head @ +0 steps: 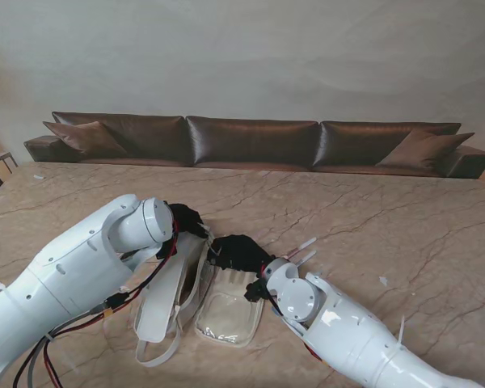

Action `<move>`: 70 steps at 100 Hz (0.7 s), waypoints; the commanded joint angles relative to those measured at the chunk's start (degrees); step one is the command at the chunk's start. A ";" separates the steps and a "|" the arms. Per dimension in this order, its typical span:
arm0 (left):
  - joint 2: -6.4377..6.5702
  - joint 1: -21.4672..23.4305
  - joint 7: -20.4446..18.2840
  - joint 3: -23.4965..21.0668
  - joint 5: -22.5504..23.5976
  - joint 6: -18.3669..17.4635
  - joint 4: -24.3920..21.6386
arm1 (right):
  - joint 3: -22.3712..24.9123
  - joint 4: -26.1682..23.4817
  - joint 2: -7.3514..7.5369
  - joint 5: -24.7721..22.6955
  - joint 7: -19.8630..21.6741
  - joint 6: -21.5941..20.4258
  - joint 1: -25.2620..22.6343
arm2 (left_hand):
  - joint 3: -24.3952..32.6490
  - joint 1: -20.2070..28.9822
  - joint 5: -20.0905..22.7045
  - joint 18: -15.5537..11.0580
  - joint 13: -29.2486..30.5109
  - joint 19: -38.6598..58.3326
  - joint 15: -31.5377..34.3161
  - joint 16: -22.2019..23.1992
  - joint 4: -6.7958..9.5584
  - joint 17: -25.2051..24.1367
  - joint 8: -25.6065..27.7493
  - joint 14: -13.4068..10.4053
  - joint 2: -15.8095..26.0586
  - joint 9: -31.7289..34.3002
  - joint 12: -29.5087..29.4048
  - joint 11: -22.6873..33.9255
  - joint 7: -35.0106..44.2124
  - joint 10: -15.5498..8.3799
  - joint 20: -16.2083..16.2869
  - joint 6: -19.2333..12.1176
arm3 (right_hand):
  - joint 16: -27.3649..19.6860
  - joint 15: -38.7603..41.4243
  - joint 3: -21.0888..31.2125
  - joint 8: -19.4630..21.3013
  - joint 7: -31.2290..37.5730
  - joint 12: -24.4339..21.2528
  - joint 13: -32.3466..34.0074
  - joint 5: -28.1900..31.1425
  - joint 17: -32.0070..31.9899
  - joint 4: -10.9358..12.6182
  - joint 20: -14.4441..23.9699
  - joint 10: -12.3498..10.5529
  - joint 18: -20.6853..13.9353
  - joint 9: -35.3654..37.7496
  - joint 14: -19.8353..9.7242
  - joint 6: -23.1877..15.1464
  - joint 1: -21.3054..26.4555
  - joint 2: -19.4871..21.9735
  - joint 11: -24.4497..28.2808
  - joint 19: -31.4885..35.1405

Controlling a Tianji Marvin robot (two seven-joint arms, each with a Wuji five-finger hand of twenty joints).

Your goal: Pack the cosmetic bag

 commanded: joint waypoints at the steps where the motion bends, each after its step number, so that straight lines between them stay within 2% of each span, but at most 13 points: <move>1: 0.22 0.81 -0.69 0.46 0.08 0.84 0.64 | -0.55 -0.38 -0.05 -0.46 0.36 -0.52 -0.80 | 8.65 1.14 6.12 1.99 2.34 2.77 1.43 0.52 0.80 0.42 6.73 -3.01 4.87 11.62 3.78 28.01 14.16 -6.13 1.09 9.80 | -0.37 1.20 0.00 1.96 3.95 -0.07 1.95 2.41 1.14 0.75 -0.13 -1.19 -2.17 0.98 -0.04 -5.91 2.56 1.56 1.75 7.65; 26: 0.50 1.08 -1.00 0.46 0.89 0.92 0.30 | -0.16 -3.51 1.13 -1.48 1.23 -0.88 -2.58 | 10.64 1.08 6.28 1.59 1.79 2.76 1.33 0.52 1.47 0.29 9.11 -3.24 2.55 11.69 5.78 27.96 14.48 -6.40 0.81 9.09 | -0.43 1.20 0.38 1.29 3.71 -0.24 2.02 2.64 1.14 0.91 -0.15 -1.05 -2.17 1.14 -0.02 -5.78 2.24 1.24 1.53 7.66; 59: 0.61 2.26 -0.63 -0.49 3.11 -0.29 -0.39 | 0.25 -5.67 2.61 -3.18 2.93 -1.18 -4.09 | 12.04 0.86 6.00 1.55 2.50 3.96 1.78 1.29 1.33 1.92 13.86 -3.37 1.16 12.18 9.80 25.99 14.11 -7.69 1.27 7.71 | -0.58 0.93 0.68 0.44 3.52 -0.57 2.00 2.83 1.10 0.84 -0.28 -1.14 -2.19 1.31 -0.01 -5.88 2.09 0.94 1.04 7.35; 64: 0.90 2.52 -1.42 -0.79 3.19 -0.78 -0.85 | 0.43 -5.41 2.61 -3.45 2.78 -0.71 -4.02 | 9.70 2.64 4.92 1.32 3.33 4.75 1.38 0.87 0.85 3.57 13.40 -3.48 2.05 11.79 8.74 24.96 13.83 -7.58 1.14 7.50 | -0.71 0.71 0.69 0.35 3.58 -0.70 2.16 2.83 1.12 0.80 -0.31 -1.15 -2.19 1.46 -0.10 -5.87 2.01 0.99 0.86 7.29; 70: 0.97 3.21 -1.62 -1.51 3.70 -1.69 -1.26 | 0.76 -5.06 2.54 -3.10 2.88 0.05 -3.91 | 7.52 6.48 3.49 1.49 5.01 5.84 1.10 0.27 -0.24 6.04 10.10 -3.19 2.20 11.33 5.58 21.85 12.13 -5.96 0.46 7.74 | -0.76 0.64 0.73 0.31 3.64 -0.72 2.23 2.82 1.12 0.80 -0.32 -1.08 -2.19 1.47 -0.06 -5.80 2.11 0.94 0.81 7.27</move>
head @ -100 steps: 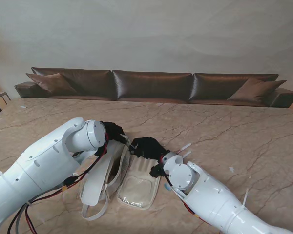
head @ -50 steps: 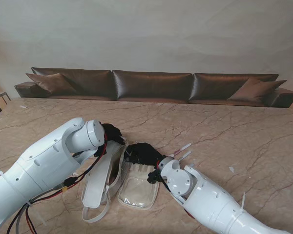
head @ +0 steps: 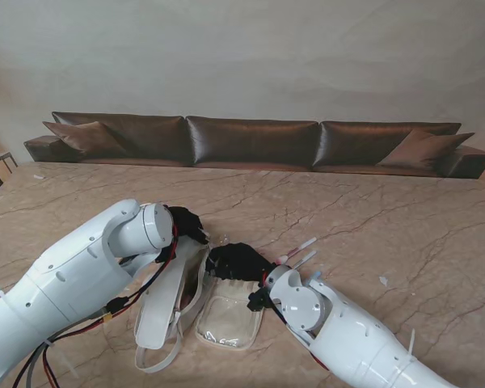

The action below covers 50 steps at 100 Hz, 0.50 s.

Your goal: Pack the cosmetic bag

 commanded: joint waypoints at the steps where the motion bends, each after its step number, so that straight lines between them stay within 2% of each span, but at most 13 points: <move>1: 0.74 1.49 -0.69 -0.67 0.53 -0.79 0.15 | -0.12 0.37 -0.08 0.30 0.43 0.76 -0.79 | 4.72 9.37 0.45 1.38 3.55 3.65 0.51 0.19 0.38 2.71 2.78 -3.68 8.17 9.47 -0.84 19.54 10.90 -4.98 0.34 7.92 | -0.31 0.64 0.72 0.16 3.94 -0.20 2.09 4.87 1.11 0.76 -0.15 -1.03 -2.19 1.44 -0.05 -6.88 1.22 0.88 0.81 7.27; 7: 1.07 1.62 -1.63 -0.84 1.49 -1.89 -0.20 | 0.20 0.87 -0.24 0.68 0.31 1.29 -0.65 | 5.27 12.23 -0.24 0.63 5.88 5.55 1.53 0.07 0.01 5.83 -2.39 -4.98 6.70 10.22 -2.48 14.83 10.01 -3.82 -1.24 7.89 | -0.31 0.66 0.73 0.14 4.02 -0.16 2.18 4.88 1.11 0.73 -0.15 -0.86 -2.19 1.50 0.07 -6.77 1.28 0.79 0.88 7.27; 13: 1.33 1.70 -2.46 -0.99 2.65 -3.13 -0.34 | 0.42 1.23 -0.30 0.65 0.12 1.68 -0.47 | 7.48 12.70 0.64 0.29 8.90 7.80 3.02 0.02 0.08 9.56 -5.29 -5.91 4.77 12.01 -3.27 12.69 9.93 -2.91 -2.55 7.70 | -0.31 0.69 0.74 0.07 4.04 -0.14 2.25 4.89 1.12 0.70 -0.16 -0.90 -2.19 1.51 0.00 -6.76 1.23 0.82 0.91 7.26; 22: 1.56 1.71 -3.18 -0.99 4.34 -4.49 -0.39 | 0.71 1.61 -0.44 0.54 -0.38 1.88 -0.35 | 9.54 12.92 1.81 -0.46 13.59 11.81 5.84 0.24 -0.07 15.53 -7.26 -7.41 3.10 14.12 -4.40 13.20 10.37 -1.49 -4.54 8.13 | -0.29 0.79 0.81 0.04 4.14 -0.09 2.41 4.91 1.58 0.67 -0.32 -0.90 -2.23 1.60 -0.08 -6.74 1.22 0.75 1.03 7.04; 28: 1.50 1.96 -3.05 -1.20 5.61 -5.69 -0.27 | 0.89 1.64 -0.52 0.50 -0.73 1.96 -0.37 | 11.65 12.36 2.53 -1.20 16.54 14.77 7.87 -0.06 -0.82 19.09 -7.55 -8.94 2.20 15.19 -5.91 16.06 11.22 -1.20 -7.47 8.07 | -0.28 0.85 0.82 0.00 4.14 -0.06 2.46 4.88 1.71 0.65 -0.37 -0.93 -2.22 1.62 -0.12 -6.77 1.21 0.77 1.08 6.99; 31: 1.36 2.21 -2.70 -1.40 5.94 -5.99 -0.20 | 0.94 1.67 -0.59 0.48 -1.00 1.93 -0.38 | 13.13 12.22 3.09 -0.89 17.82 16.01 8.74 0.05 -1.29 20.52 -7.59 -8.91 1.45 15.98 -6.15 17.13 11.84 -0.88 -8.16 8.41 | -0.27 0.90 0.80 -0.01 4.15 -0.05 2.52 4.88 1.81 0.63 -0.40 -0.93 -2.21 1.63 -0.12 -6.77 1.16 0.75 1.11 6.99; 34: 1.16 2.48 -2.05 -1.56 6.11 -6.12 -0.11 | 0.97 1.67 -0.65 0.47 -1.19 1.89 -0.39 | 14.53 11.77 3.61 -0.93 18.94 17.30 9.62 0.10 -1.82 21.77 -7.19 -9.23 0.86 16.73 -6.31 18.63 12.90 -1.28 -8.84 8.22 | -0.26 0.93 0.81 -0.02 4.16 -0.03 2.55 4.85 1.86 0.63 -0.41 -0.89 -2.20 1.65 -0.11 -6.75 1.18 0.76 1.14 6.98; 39: 0.80 2.97 -0.71 -1.86 6.37 -6.23 0.00 | 0.91 1.62 -0.71 0.48 -1.36 1.73 -0.39 | 17.09 9.97 4.30 -1.23 20.49 19.05 11.04 0.00 -2.58 23.49 -4.06 -9.93 0.26 17.93 -5.92 22.92 16.12 -3.81 -10.17 7.02 | -0.26 0.96 0.84 -0.04 4.20 -0.02 2.54 4.86 1.89 0.64 -0.44 -0.85 -2.19 1.58 -0.11 -6.67 1.22 0.77 1.15 6.98; 50: 0.05 3.60 2.16 -1.99 6.57 -4.72 0.02 | 0.23 1.52 -0.61 -0.69 -1.69 0.90 -0.28 | 22.26 6.47 5.48 -1.29 21.24 20.27 12.11 -0.15 -2.16 24.14 -0.09 -10.18 -1.50 19.53 -4.30 26.20 19.43 -6.99 -10.99 5.92 | -0.27 0.98 0.79 -0.08 4.23 -0.01 2.54 4.84 1.90 0.64 -0.49 -0.91 -2.18 1.58 -0.11 -6.75 1.21 0.81 1.19 6.98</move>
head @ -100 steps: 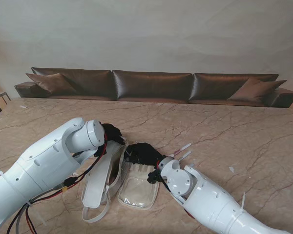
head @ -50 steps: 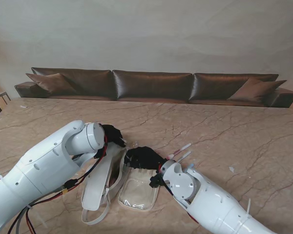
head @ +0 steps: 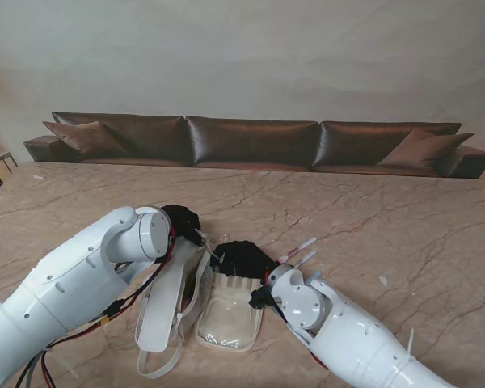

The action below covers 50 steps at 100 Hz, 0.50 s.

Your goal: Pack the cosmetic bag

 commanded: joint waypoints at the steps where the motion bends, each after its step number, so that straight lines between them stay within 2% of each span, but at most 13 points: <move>1: -0.42 0.77 0.21 0.15 0.28 1.91 0.64 | -0.74 0.02 0.09 -1.24 -0.13 -0.76 -0.29 | 17.29 5.90 4.25 -1.38 3.74 4.66 4.37 -0.09 3.44 1.86 6.57 -9.91 3.92 10.58 3.79 24.32 12.35 -8.03 -0.94 6.22 | -0.23 0.99 0.81 -0.07 4.24 0.11 1.47 4.59 1.20 0.65 -0.04 -0.92 -2.17 1.54 -0.10 -3.21 1.98 0.82 1.19 6.98; 14: -1.08 0.66 2.25 0.12 -2.98 6.56 0.36 | -1.88 0.10 0.42 -3.40 -0.33 -2.09 -0.10 | 19.80 5.11 5.29 -0.89 3.49 4.90 4.70 -0.14 4.09 0.96 7.52 -9.32 2.55 11.50 5.04 24.66 12.76 -8.29 -1.01 6.26 | -0.29 0.92 0.93 -0.29 4.07 0.05 1.55 4.57 1.23 0.78 -0.09 -1.20 -2.19 1.69 -0.30 -3.52 1.61 0.80 1.12 6.97; 22: -1.55 0.64 4.07 0.31 -2.97 8.48 0.52 | -2.21 -0.22 0.57 -3.25 0.21 -2.41 -0.24 | 21.05 4.27 6.01 -1.22 3.91 5.28 5.31 -0.14 4.25 1.46 8.40 -9.79 1.90 12.22 5.85 24.44 12.77 -8.89 -0.78 5.70 | -0.34 0.83 1.04 -0.57 3.92 -0.01 1.50 4.57 1.24 0.89 -0.13 -1.09 -2.21 1.69 -0.33 -3.34 1.61 0.68 1.03 6.97; 30: -2.30 0.77 6.39 0.26 -3.46 10.70 0.92 | -2.37 -0.93 0.84 -3.33 0.77 -2.65 -0.54 | 22.30 4.22 6.73 -0.57 4.52 5.53 5.80 -0.25 4.08 2.09 8.71 -9.39 1.03 13.02 6.16 24.36 12.91 -8.42 -0.76 6.25 | -0.36 0.79 1.04 -0.88 3.83 -0.08 1.47 4.68 1.24 0.89 -0.15 -1.02 -2.22 1.64 -0.18 -3.18 1.56 0.65 0.90 6.97; 50: -2.42 0.92 6.86 0.23 -3.45 11.06 1.34 | -1.96 -3.31 1.82 -3.40 2.58 -2.78 -1.66 | 22.06 4.41 6.54 -0.82 4.95 5.65 5.93 -0.36 3.69 2.68 9.09 -9.80 1.26 13.12 6.33 24.23 12.89 -8.37 -0.80 6.25 | -1.55 -2.84 0.93 -1.90 3.96 -1.05 0.37 4.49 -0.21 0.76 -0.77 -1.53 -1.89 1.41 -0.14 -3.55 1.67 0.71 -0.84 4.37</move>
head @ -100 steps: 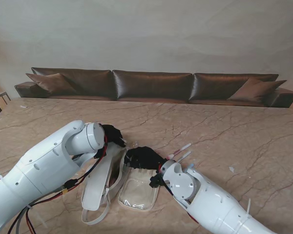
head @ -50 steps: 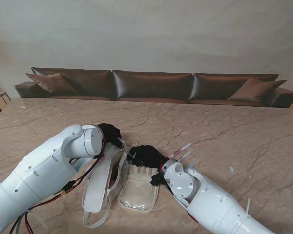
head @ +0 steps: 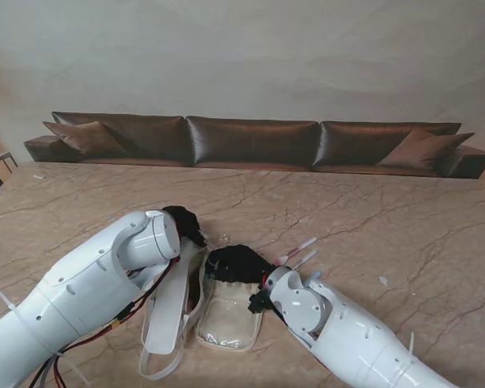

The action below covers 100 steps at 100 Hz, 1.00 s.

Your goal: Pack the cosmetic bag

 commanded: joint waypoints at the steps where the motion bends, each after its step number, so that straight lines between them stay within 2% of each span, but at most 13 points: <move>1: 0.26 0.25 -0.08 -0.46 0.08 0.11 1.12 | -0.50 -0.85 0.35 -0.05 1.32 -0.56 -1.45 | 16.81 6.71 2.11 -0.95 2.84 3.65 2.47 -0.28 4.65 1.19 6.26 -9.07 11.78 9.18 4.22 23.96 11.90 -7.69 -0.22 6.86 | -0.98 -1.71 0.90 -0.80 4.78 -0.53 0.28 5.49 -0.31 0.73 -0.55 -1.48 -1.85 1.35 -0.13 -9.08 0.94 0.74 -0.91 4.17; 17: 0.50 1.38 -0.70 -1.80 0.11 -1.95 0.42 | -0.02 0.07 -0.02 0.16 0.66 0.83 -1.18 | 16.10 5.91 1.26 -0.75 2.73 3.34 1.47 -0.95 5.01 1.32 4.49 -8.45 12.63 8.59 2.96 22.81 10.53 -6.91 -0.80 6.80 | -3.49 -6.99 0.41 -0.68 4.94 -1.28 -0.89 5.10 -2.64 0.54 -1.35 -1.69 -0.98 0.75 -0.19 -8.99 1.31 1.12 -2.36 -0.26; 34: 1.59 1.74 -4.33 -2.77 1.11 -6.12 -0.27 | 0.17 1.66 -0.62 1.09 0.05 1.50 -0.47 | 14.64 -2.08 -0.97 -0.18 -4.02 -2.24 -5.99 -2.57 8.29 -5.68 -6.90 -4.73 15.29 1.87 -2.51 15.52 4.50 -3.51 -1.75 6.06 | -3.30 -5.54 0.31 -0.53 5.01 -1.07 -0.56 5.10 -2.26 0.51 -0.85 -1.36 -1.08 0.85 -0.01 -8.88 1.40 1.14 -1.83 0.63; 38: 1.96 1.68 -5.54 -2.83 1.43 -7.07 -0.47 | 0.16 1.89 -0.70 1.27 0.03 1.48 -0.38 | 7.83 -6.70 -4.36 -0.45 -6.51 -5.10 -8.67 -2.80 12.37 -7.87 -6.64 -4.58 17.70 -4.17 -11.42 17.31 2.91 -3.63 -0.57 5.96 | -3.28 -5.36 0.28 -0.53 5.01 -1.05 -0.52 5.12 -2.23 0.48 -0.80 -1.33 -1.09 0.88 0.05 -8.80 1.36 1.14 -1.76 0.73; 43: 1.97 2.02 -5.68 -3.35 1.90 -8.80 -0.41 | 0.18 2.02 -0.73 1.24 -0.10 1.42 -0.33 | 3.18 -7.85 -7.25 0.34 -9.55 -8.26 -12.14 -3.99 12.66 -10.46 -4.64 -3.79 18.10 -9.15 -17.83 13.53 2.20 -2.29 -0.57 6.32 | -3.30 -5.22 0.26 -0.51 5.03 -1.05 -0.45 5.18 -2.16 0.46 -0.78 -1.38 -1.15 0.90 -0.06 -8.93 1.30 1.19 -1.71 0.80; 52: 2.54 1.82 -7.99 -3.41 2.66 -11.60 -0.37 | 0.45 2.04 -0.78 1.15 -0.45 1.51 -0.42 | -1.28 -11.35 -14.68 -3.53 -16.76 -7.19 -21.40 -8.78 14.65 -8.41 -4.18 -3.97 22.37 -20.76 -28.73 3.95 -7.44 -0.08 -0.99 6.73 | -3.35 -5.01 0.32 -0.45 5.07 -1.05 -0.39 5.19 -1.98 0.48 -0.77 -1.43 -1.25 0.94 -0.14 -9.03 1.27 1.19 -1.62 0.90; 58: 2.83 1.56 -9.33 -3.39 2.60 -13.31 -0.18 | 0.73 2.02 -0.80 1.15 -0.69 1.68 -0.51 | -2.32 -13.05 -17.10 -4.17 -16.68 -7.10 -20.71 -9.01 17.25 -7.85 -10.01 -4.14 25.44 -22.72 -31.44 3.17 -17.82 0.00 -1.84 7.48 | -3.36 -4.89 0.32 -0.52 4.98 -1.04 -0.35 5.07 -1.94 0.47 -0.75 -1.34 -1.25 0.95 -0.11 -8.85 1.27 1.19 -1.57 0.96; 67: 3.44 0.74 -11.89 -2.69 3.31 -15.96 0.12 | 1.26 1.86 -0.77 0.87 -1.13 2.00 -0.68 | -5.45 -12.78 -17.50 -5.20 -16.39 -6.53 -17.68 -7.46 17.22 -7.75 -25.91 -4.54 25.88 -24.61 -33.55 2.09 -34.60 -0.20 -2.08 6.04 | -3.41 -4.75 0.30 -0.48 5.02 -1.03 -0.32 5.03 -1.93 0.46 -0.74 -1.35 -1.25 0.99 -0.11 -8.92 1.28 1.19 -1.49 1.03; 75: 3.85 -0.27 -13.43 -1.38 4.91 -17.79 0.52 | 1.66 1.86 -0.83 0.43 -1.89 2.03 -0.81 | -6.72 -12.72 -18.77 -6.10 -15.25 -6.01 -13.05 -5.23 17.29 -7.33 -32.67 -5.76 26.23 -23.35 -29.24 6.97 -39.54 -1.91 -2.53 4.62 | -3.37 -4.45 0.25 -0.47 5.07 -0.98 -0.18 5.13 -1.75 0.42 -0.69 -1.32 -1.29 1.00 -0.20 -8.92 1.28 1.21 -1.36 1.21; 81: 3.97 -0.96 -13.99 -0.36 5.49 -18.39 0.77 | 1.85 1.85 -0.83 0.07 -2.29 1.98 -0.85 | -7.42 -12.75 -15.11 -5.39 -17.48 -6.76 -12.21 -3.06 17.17 -9.77 -32.21 -6.12 26.61 -22.92 -20.95 12.32 -36.65 -4.04 -2.11 3.62 | -3.33 -4.22 0.26 -0.51 4.99 -0.93 -0.09 4.98 -1.63 0.42 -0.66 -1.35 -1.33 1.04 -0.20 -8.95 1.27 1.20 -1.24 1.35; 89: 3.94 -1.79 -14.16 0.86 5.42 -18.71 1.11 | 1.97 1.84 -0.81 -0.22 -2.51 1.99 -0.83 | -8.67 -12.96 -9.29 -4.17 -23.88 -10.22 -16.42 -0.84 16.90 -15.68 -28.57 -5.89 27.13 -24.86 -15.10 12.12 -30.88 -4.76 -0.04 4.89 | -3.32 -3.99 0.28 -0.48 5.04 -0.92 -0.05 4.95 -1.61 0.41 -0.66 -1.31 -1.39 1.06 -0.24 -8.93 1.24 1.21 -1.15 1.42; 94: 3.83 -2.18 -14.07 1.39 4.66 -18.65 1.27 | 1.94 1.98 -0.85 -0.31 -2.64 1.91 -0.73 | -10.10 -13.37 -6.17 -1.66 -32.23 -16.56 -25.40 -3.94 16.84 -23.24 -24.73 -5.96 27.65 -29.31 -18.05 7.39 -26.27 -3.81 2.83 5.98 | -3.32 -3.93 0.25 -0.49 5.05 -0.93 -0.06 5.01 -1.60 0.39 -0.67 -1.33 -1.39 1.01 -0.25 -8.99 1.20 1.25 -1.14 1.43; 100: 3.71 -2.53 -14.01 1.78 3.83 -18.96 1.36 | 1.86 2.24 -0.92 -0.40 -2.80 1.72 -0.55 | -12.60 -13.40 -4.09 0.63 -39.11 -24.26 -35.99 -13.30 16.75 -31.00 -20.41 -6.79 28.92 -33.57 -29.75 -1.60 -20.28 -1.77 5.93 7.41 | -3.34 -3.89 0.25 -0.50 5.06 -0.92 -0.06 5.05 -1.60 0.39 -0.67 -1.35 -1.38 1.04 -0.26 -8.94 1.20 1.26 -1.11 1.44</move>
